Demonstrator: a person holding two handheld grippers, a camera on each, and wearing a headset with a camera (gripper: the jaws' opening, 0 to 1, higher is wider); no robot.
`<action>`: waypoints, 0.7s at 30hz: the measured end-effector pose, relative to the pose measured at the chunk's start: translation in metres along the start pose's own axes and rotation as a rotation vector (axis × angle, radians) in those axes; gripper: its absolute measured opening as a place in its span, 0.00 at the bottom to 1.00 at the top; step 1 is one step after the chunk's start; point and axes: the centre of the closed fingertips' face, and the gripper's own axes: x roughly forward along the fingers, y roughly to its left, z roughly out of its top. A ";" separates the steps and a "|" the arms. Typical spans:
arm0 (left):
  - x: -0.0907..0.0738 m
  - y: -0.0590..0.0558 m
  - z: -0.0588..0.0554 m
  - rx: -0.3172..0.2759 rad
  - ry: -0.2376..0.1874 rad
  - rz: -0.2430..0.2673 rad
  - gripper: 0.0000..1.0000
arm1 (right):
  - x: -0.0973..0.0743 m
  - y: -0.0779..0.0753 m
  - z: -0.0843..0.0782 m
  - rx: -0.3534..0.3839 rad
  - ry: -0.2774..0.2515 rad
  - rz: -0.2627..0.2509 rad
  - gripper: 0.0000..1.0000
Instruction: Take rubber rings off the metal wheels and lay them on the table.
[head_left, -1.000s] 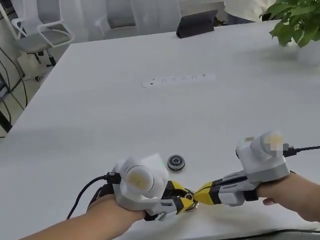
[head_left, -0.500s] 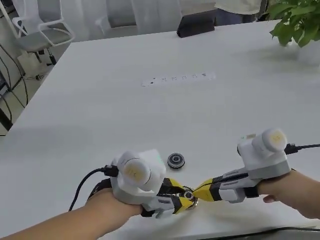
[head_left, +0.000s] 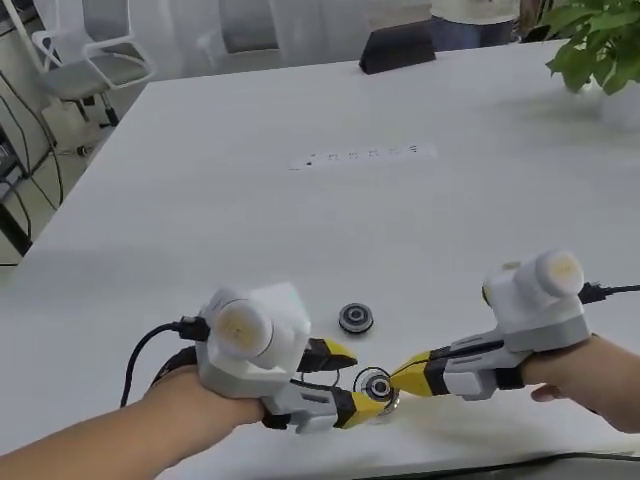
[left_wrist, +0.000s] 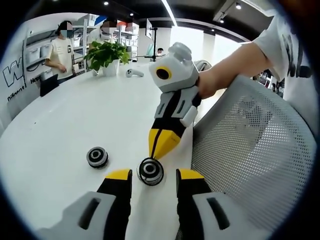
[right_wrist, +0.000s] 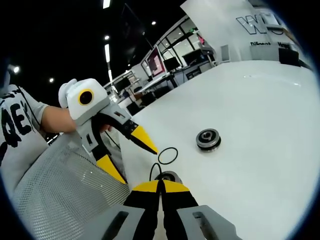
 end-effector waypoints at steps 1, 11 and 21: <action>-0.002 0.000 0.001 0.001 -0.003 0.001 0.33 | 0.000 0.001 0.001 -0.001 -0.001 0.001 0.00; -0.026 0.006 0.010 -0.010 -0.048 0.034 0.43 | -0.001 0.008 0.014 -0.009 -0.017 0.016 0.00; -0.047 0.019 0.003 -0.001 -0.046 0.087 0.51 | 0.001 0.011 0.030 -0.026 -0.028 0.022 0.00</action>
